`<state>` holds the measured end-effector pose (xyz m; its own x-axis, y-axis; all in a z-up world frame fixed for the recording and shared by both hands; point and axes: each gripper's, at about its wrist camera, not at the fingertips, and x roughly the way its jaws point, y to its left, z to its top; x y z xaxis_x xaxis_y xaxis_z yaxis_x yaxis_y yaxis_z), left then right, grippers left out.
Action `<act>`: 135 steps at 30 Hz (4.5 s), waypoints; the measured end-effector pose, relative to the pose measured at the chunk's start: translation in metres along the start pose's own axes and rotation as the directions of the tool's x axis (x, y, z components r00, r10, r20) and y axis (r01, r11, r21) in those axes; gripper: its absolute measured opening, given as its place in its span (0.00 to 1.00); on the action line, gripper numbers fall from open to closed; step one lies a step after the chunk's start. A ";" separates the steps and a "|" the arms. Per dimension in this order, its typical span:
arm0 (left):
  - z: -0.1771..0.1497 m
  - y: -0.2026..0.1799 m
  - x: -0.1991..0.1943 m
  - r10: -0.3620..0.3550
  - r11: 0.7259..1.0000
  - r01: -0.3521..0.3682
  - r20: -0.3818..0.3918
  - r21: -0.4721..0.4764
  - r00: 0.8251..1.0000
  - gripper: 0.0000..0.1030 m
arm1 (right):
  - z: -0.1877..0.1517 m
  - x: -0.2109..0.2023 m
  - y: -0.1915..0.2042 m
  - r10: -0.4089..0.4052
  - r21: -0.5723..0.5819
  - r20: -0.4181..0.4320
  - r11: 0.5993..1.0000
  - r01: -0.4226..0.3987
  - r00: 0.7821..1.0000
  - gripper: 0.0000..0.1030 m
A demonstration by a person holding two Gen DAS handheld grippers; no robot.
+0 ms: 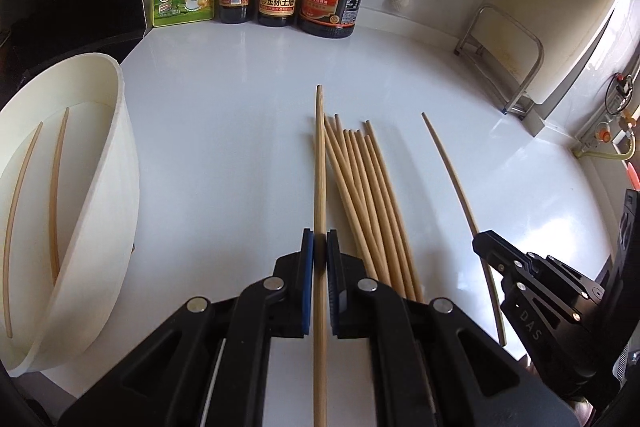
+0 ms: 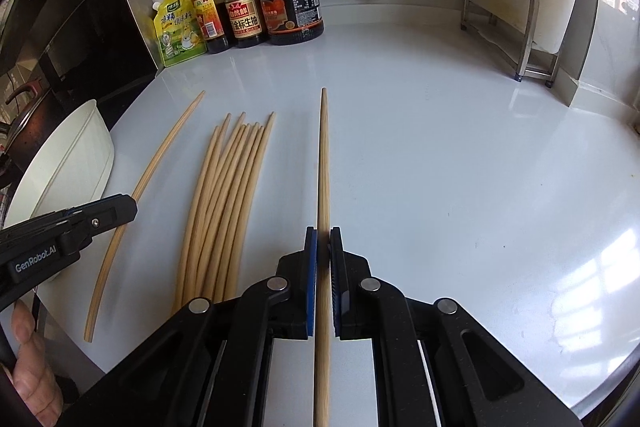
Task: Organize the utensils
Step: 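Carry both held chopsticks over the white basin, then open the left gripper into the basin while the right gripper releases its chopstick, then move both open grippers back toward the chopstick bundle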
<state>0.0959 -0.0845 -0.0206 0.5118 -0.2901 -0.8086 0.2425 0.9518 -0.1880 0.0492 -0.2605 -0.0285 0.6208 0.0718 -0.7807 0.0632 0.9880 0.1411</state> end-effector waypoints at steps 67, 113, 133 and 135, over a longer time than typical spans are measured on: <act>-0.034 0.234 -0.120 0.245 0.929 -0.185 0.157 -0.319 0.957 0.51 | 0.033 0.005 0.268 0.299 -0.207 -0.061 0.930 -0.305 0.952 0.16; -0.061 0.043 -0.080 0.056 0.997 -0.050 0.111 -0.053 0.992 0.70 | -0.028 -0.041 0.049 0.048 -0.054 0.034 0.998 -0.046 0.998 0.37; -0.060 0.027 -0.038 0.046 0.998 -0.045 0.027 -0.042 0.999 0.72 | -0.010 0.022 0.041 -0.032 -0.095 -0.071 0.995 0.026 0.997 0.37; -0.060 0.026 -0.036 0.045 0.998 -0.044 0.024 -0.042 0.999 0.72 | -0.010 0.024 0.041 -0.031 -0.100 -0.075 0.995 0.024 0.997 0.37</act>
<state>0.0347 -0.0433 -0.0295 0.5421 -0.2495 -0.8024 0.1846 0.9669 -0.1759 0.0592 -0.2173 -0.0478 0.5581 0.0510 -0.8282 -0.0003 0.9981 0.0612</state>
